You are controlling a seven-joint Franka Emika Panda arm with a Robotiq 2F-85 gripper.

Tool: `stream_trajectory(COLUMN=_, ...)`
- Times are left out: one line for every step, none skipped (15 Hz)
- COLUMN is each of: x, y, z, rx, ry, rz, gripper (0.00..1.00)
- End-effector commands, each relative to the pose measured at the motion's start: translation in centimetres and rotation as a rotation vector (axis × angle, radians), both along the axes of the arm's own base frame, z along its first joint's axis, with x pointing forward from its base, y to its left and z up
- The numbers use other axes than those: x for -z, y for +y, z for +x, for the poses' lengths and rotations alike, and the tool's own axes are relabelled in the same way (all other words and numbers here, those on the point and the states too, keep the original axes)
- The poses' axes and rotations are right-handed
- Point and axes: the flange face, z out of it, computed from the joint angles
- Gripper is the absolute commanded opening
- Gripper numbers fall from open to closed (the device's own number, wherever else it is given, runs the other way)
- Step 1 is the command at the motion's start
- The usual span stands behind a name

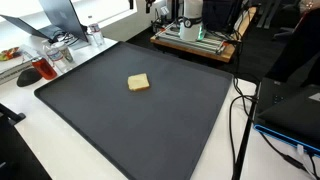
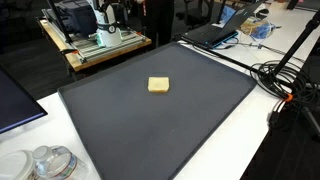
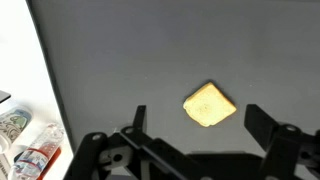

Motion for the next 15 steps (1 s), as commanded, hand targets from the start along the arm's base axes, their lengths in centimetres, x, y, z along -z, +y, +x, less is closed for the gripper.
stream_trajectory(x=-0.1, y=0.0, z=0.0, rx=0.0, ry=0.001, rz=0.0, gripper=1.0)
stream_trajectory(x=-0.1, y=0.0, z=0.0, rx=0.0, ry=0.001, rz=0.0, gripper=1.0)
stream_trajectory(x=-0.1, y=0.0, z=0.0, rx=0.0, ry=0.001, rz=0.0, gripper=1.0)
stream_trajectory(x=-0.1, y=0.0, z=0.0, rx=0.0, ry=0.001, rz=0.0, gripper=1.0)
stream_trajectory(x=-0.1, y=0.0, z=0.0, rx=0.0, ry=0.001, rz=0.0, gripper=1.0)
stream_trajectory(x=-0.1, y=0.0, z=0.0, rx=0.0, ry=0.001, rz=0.0, gripper=1.0)
stream_trajectory(x=-0.1, y=0.0, z=0.0, rx=0.0, ry=0.001, rz=0.0, gripper=1.0)
stream_trajectory(x=-0.1, y=0.0, z=0.0, rx=0.0, ry=0.001, rz=0.0, gripper=1.0)
stream_trajectory(x=-0.1, y=0.0, z=0.0, rx=0.0, ry=0.001, rz=0.0, gripper=1.0)
stream_trajectory(x=-0.1, y=0.0, z=0.0, rx=0.0, ry=0.001, rz=0.0, gripper=1.0)
stream_trajectory(x=-0.1, y=0.0, z=0.0, rx=0.0, ry=0.001, rz=0.0, gripper=1.0)
stream_trajectory(x=-0.1, y=0.0, z=0.0, rx=0.0, ry=0.001, rz=0.0, gripper=1.0)
stream_trajectory(x=-0.7, y=0.9, z=0.6, rx=-0.021, ry=-0.002, rz=-0.013, gripper=1.0)
stream_trajectory(x=-1.2, y=1.6, z=1.1, rx=-0.035, ry=-0.006, rz=-0.034, gripper=1.0)
stream_trajectory(x=-2.0, y=2.6, z=1.7, rx=-0.058, ry=-0.013, rz=-0.044, gripper=1.0)
